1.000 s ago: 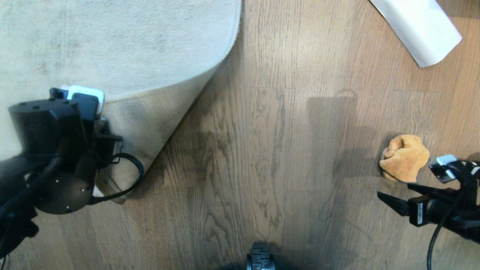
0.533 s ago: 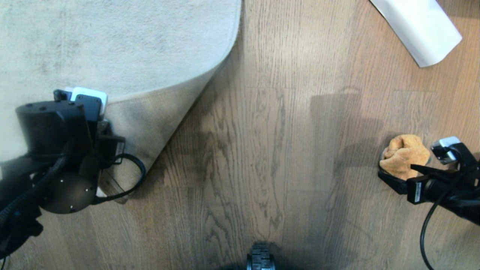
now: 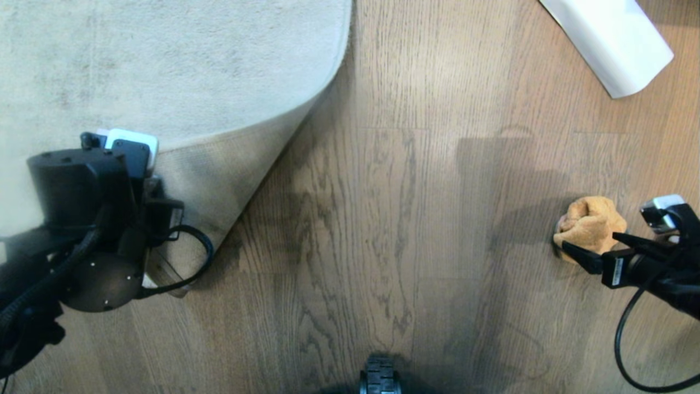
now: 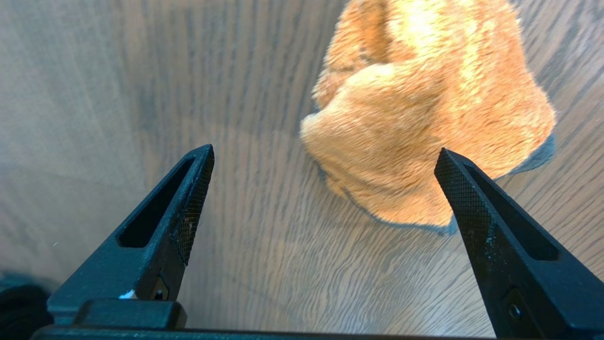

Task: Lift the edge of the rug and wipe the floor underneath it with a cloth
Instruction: Pick up the rag

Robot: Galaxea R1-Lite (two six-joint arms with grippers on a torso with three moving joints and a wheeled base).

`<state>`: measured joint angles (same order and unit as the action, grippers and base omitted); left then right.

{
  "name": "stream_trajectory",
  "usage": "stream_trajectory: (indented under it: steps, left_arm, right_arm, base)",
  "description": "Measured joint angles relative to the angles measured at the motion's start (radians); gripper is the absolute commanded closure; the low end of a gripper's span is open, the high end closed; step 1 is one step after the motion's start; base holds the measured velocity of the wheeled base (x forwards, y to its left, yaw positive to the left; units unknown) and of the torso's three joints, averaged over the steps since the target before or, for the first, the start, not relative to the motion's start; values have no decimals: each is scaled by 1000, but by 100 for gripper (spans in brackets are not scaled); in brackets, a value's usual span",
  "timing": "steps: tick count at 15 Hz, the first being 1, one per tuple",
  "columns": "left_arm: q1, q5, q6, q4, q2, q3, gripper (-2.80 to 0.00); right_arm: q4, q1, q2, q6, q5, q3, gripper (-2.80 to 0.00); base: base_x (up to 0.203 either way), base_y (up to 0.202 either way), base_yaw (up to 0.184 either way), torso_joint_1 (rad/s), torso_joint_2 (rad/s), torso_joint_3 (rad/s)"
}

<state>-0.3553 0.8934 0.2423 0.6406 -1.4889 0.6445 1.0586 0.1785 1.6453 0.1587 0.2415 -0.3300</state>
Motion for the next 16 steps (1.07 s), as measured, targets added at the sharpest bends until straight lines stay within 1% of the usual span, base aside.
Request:
stream_trajectory:
  steps: [4,9,11,13,16]
  left_arm:
    - [0,0,0,-1,-4,0,0]
    - [-1,0,-1,0,-11,0,0]
    - [-1,-1,-1,0,-14,0,0]
    - [0,0,-3,0,-18,0,0]
    - [0,0,-9,0,-21,0,0]
  right_arm:
    - [54,8,47,-3,1,-13,-280]
    - [64,28,92,-2,2,-40,-280]
    - [89,38,108,-3,3,-42,-280]
    - [117,41,127,-4,3,-43,-280]
    - [119,42,145,-5,5,-52,-280]
  base:
    - [0,0,0,0,0,0]
    - [0,0,0,0,0,0]
    - [0,0,0,0,0,0]
    - [0,0,0,0,0,0]
    - [0,0,0,0,0,0]
